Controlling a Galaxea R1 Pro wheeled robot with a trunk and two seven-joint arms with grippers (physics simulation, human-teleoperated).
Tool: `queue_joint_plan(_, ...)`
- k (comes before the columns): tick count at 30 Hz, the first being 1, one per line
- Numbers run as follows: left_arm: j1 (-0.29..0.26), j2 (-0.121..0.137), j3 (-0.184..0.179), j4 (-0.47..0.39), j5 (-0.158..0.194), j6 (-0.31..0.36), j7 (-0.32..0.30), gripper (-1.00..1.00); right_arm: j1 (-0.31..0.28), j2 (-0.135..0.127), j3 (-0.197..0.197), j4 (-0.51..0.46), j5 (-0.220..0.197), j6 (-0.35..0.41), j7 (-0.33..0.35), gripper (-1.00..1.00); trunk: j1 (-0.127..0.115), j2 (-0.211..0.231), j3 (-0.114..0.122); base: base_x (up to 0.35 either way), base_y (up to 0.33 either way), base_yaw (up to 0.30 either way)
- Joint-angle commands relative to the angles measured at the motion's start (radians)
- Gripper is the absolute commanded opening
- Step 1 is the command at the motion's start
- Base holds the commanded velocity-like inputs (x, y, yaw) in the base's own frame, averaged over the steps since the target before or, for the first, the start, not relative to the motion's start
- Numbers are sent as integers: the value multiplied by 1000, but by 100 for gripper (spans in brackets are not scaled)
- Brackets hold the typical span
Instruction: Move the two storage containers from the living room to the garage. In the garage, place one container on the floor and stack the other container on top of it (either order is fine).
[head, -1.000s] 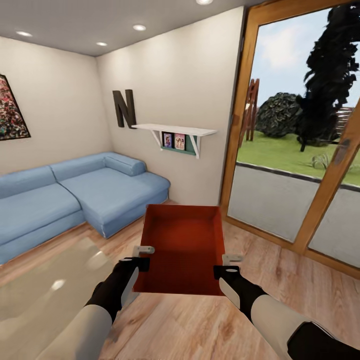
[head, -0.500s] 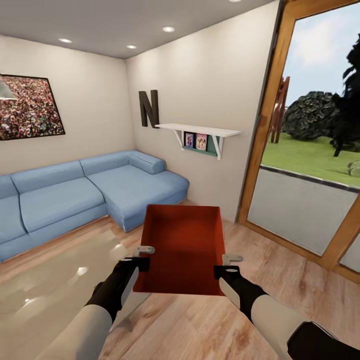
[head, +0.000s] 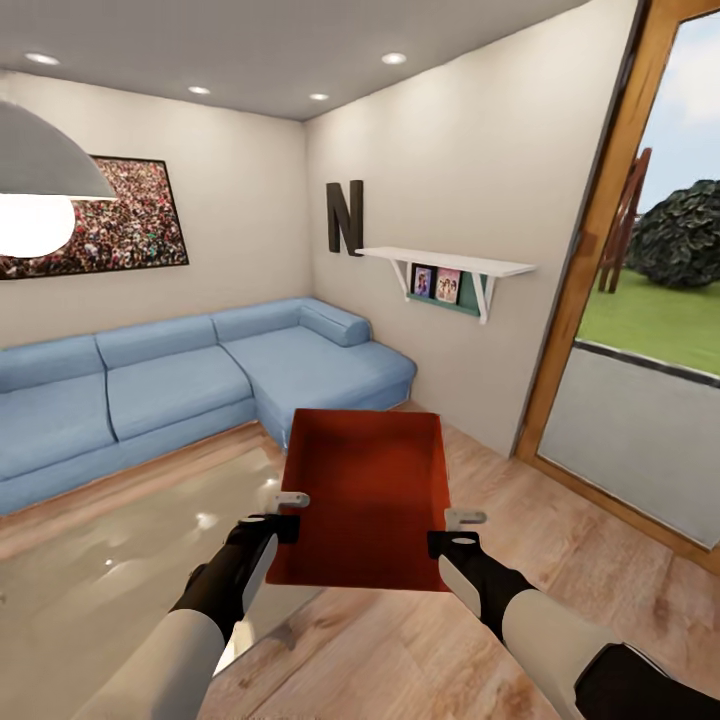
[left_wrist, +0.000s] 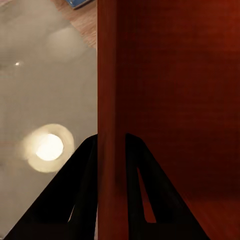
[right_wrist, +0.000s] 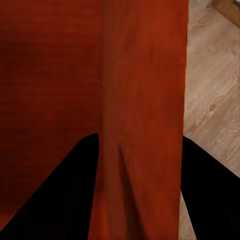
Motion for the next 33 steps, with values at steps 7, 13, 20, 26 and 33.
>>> queue_joint_plan(7,-1,0,28,-2,-38,9,23,-100,0,-1,1,-1,14,8,-18,-100,1,-2,-2,0,0,281)
queue_joint_plan(13,-2,-1,28,-2,-38,9,22,-100,0,-1,1,-1,14,8,-19,-100,1,-2,-2,0,0,281)
queue_joint_plan(20,-1,-1,28,-2,-37,9,21,-100,0,-1,1,-1,14,7,-19,-100,1,-2,-2,0,0,281)
queue_joint_plan(26,-1,-1,29,-4,-37,9,22,-100,0,-3,1,-1,13,7,-19,-100,1,-2,-2,0,0,280)
queue_joint_plan(33,-1,-2,28,-4,-38,9,23,-100,0,-4,2,-1,13,7,-19,-100,1,-2,-2,0,0,280)
